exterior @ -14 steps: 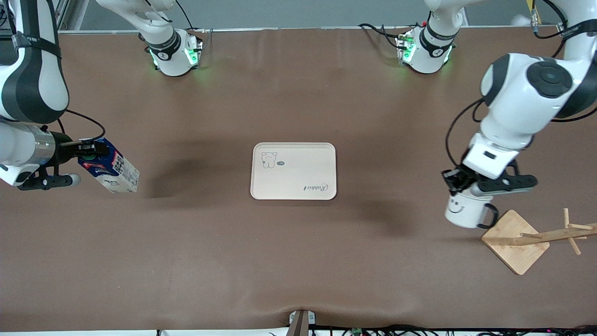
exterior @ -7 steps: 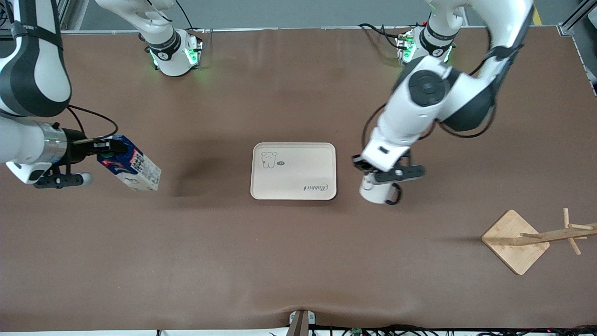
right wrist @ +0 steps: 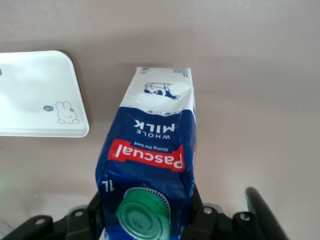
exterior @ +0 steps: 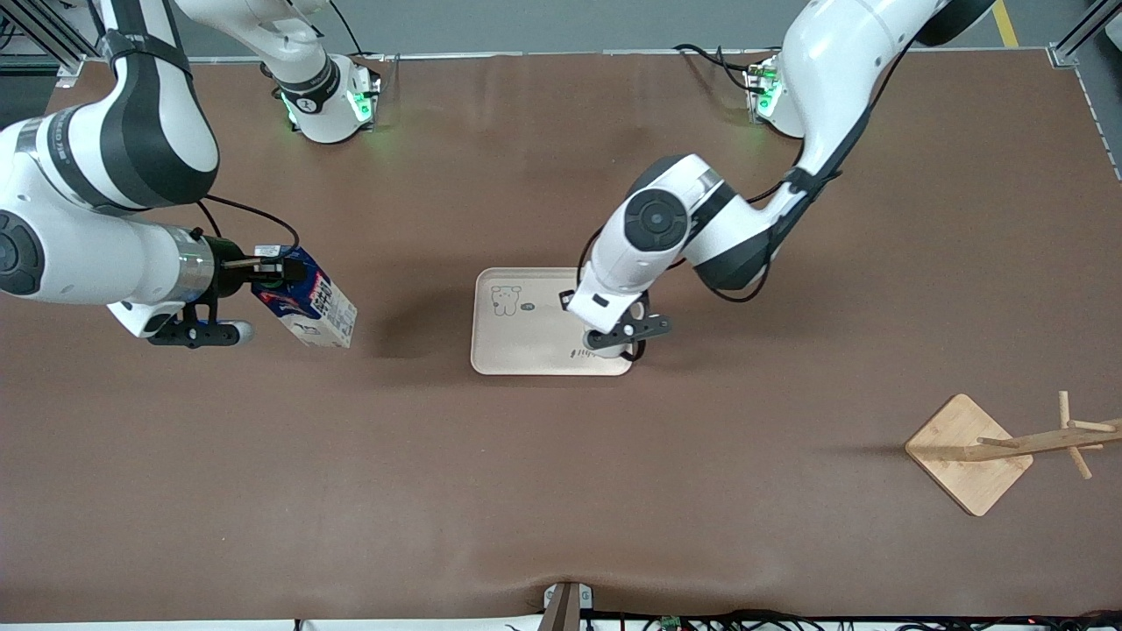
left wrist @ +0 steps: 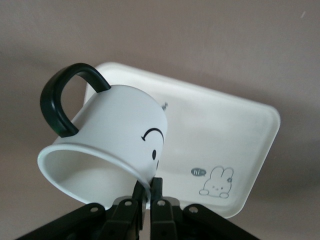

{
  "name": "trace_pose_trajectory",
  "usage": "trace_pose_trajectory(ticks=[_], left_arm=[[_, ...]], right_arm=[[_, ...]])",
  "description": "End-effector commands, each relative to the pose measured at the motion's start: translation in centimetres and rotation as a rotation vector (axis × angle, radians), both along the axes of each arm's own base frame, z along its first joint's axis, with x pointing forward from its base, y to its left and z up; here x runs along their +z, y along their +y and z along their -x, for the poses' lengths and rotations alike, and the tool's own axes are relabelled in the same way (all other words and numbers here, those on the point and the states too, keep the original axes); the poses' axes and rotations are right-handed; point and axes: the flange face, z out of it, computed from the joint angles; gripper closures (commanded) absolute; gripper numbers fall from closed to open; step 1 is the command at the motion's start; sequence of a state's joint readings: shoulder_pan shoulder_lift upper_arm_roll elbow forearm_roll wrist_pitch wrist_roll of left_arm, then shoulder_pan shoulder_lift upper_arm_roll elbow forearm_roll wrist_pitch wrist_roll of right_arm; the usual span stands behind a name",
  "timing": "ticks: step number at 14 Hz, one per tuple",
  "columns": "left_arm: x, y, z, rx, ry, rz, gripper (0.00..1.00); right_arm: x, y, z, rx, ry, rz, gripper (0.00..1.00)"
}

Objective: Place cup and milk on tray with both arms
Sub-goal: 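Carry the mug and milk carton over the white tray with both grippers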

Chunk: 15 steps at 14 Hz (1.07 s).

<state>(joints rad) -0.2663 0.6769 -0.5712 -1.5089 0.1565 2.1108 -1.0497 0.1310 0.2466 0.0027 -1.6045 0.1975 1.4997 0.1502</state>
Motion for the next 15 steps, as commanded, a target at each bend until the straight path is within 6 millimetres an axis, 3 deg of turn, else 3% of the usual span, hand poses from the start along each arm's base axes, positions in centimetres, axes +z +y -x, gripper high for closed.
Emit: trace_pose_trajectory(ticks=[1, 6, 10, 12, 15], left_arm=[[-1.3, -1.1, 1.3, -0.018, 0.080, -0.071, 1.00], [-2.9, -2.5, 3.2, -0.044, 0.169, -0.099, 1.00], [-4.2, -2.3, 2.9, -0.041, 0.202, -0.117, 1.00], [-5.3, -2.6, 3.1, -0.043, 0.216, -0.121, 1.00], [-5.6, -2.3, 2.6, -0.027, 0.218, -0.123, 1.00]], right_arm=[[-0.3, 1.7, -0.1, -0.013, 0.030, -0.010, 0.82], [-0.7, 7.2, 1.1, -0.101, 0.083, -0.017, 0.82], [-3.1, 12.6, 1.9, -0.155, 0.163, -0.053, 0.82], [-4.5, 13.6, 1.9, -0.147, 0.185, -0.056, 0.78], [-4.3, 15.5, 2.3, -0.123, 0.176, -0.060, 0.78]])
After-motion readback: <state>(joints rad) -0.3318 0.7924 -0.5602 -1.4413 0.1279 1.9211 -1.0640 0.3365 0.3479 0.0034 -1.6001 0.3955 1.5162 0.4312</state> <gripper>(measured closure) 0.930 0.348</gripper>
